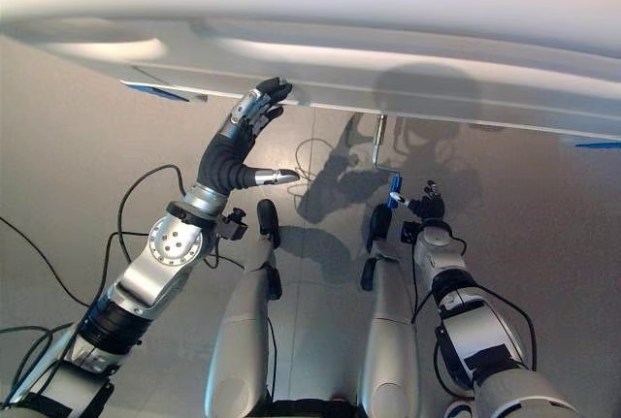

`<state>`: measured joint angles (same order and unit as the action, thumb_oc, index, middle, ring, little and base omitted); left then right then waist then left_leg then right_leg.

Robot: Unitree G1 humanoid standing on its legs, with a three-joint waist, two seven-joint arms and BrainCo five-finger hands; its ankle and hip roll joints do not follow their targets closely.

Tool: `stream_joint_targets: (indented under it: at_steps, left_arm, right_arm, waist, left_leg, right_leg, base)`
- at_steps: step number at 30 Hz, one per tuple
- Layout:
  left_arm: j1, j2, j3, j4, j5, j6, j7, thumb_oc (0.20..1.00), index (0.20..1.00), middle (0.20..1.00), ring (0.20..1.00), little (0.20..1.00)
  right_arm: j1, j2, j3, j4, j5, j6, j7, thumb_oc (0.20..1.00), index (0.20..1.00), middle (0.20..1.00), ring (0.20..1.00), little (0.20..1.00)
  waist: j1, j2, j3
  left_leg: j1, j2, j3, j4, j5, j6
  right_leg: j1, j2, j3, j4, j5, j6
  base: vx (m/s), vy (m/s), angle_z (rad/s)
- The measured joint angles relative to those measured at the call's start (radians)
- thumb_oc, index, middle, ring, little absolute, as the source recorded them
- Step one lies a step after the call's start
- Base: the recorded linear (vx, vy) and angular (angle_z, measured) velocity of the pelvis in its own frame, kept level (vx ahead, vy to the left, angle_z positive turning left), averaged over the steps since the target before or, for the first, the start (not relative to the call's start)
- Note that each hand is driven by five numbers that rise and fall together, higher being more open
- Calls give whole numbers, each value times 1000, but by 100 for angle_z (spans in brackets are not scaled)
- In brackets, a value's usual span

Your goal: Raise the hospital bed

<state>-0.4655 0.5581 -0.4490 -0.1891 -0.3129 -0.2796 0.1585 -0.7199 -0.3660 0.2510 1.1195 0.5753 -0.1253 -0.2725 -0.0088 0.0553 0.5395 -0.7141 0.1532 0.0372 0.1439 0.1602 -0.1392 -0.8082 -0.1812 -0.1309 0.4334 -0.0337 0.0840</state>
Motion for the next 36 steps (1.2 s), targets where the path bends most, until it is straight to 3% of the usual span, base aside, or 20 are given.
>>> stream_joint_targets:
  at_steps: [10,25,33,34,36]
  left_arm:
    - [-36,0,-1,-30,-26,-1,26,1000,1000,1000,1000,1000]
    - [-35,-19,0,-59,-37,-2,38,1000,1000,1000,1000,1000]
    - [-36,-31,0,-60,-58,-2,37,1000,1000,1000,1000,1000]
    - [-36,-31,-1,-60,-59,-2,37,1000,1000,1000,1000,1000]
    - [-37,-31,-1,-60,-63,-2,37,1000,1000,1000,1000,1000]
  right_arm:
    - [-80,-18,33,37,37,1,7,1000,1000,1000,1000,1000]
    - [-183,-47,64,37,87,1,48,1000,1000,1000,1000,1000]
    - [-234,-52,76,99,86,16,69,1000,1000,1000,1000,1000]
    - [-244,-53,77,110,83,22,71,959,959,959,959,959]
    - [-254,-53,79,116,81,29,74,1000,1000,1000,1000,1000]
  waist:
    - [-1,-1,0]
    - [3,-1,0]
    - [26,-1,0]
    - [28,-1,0]
    - [29,0,0]
  left_leg:
    - [-134,-5,-13,26,4,-1]
    - [-171,-10,-14,20,7,1]
    - [-172,-11,-14,20,8,2]
    - [-173,-12,-14,20,8,2]
    - [-174,-13,-15,19,8,2]
  right_leg:
    - [-138,-10,-3,45,-4,-7]
    - [-168,-15,-9,32,-4,-6]
    - [-170,-17,-10,34,-4,-6]
    - [-170,-18,-11,33,-4,-6]
    - [-171,-19,-12,33,-4,-5]
  base:
    - [-3,2,2]
    - [0,0,0]
    - [0,0,0]
    - [0,0,0]
    - [0,0,0]
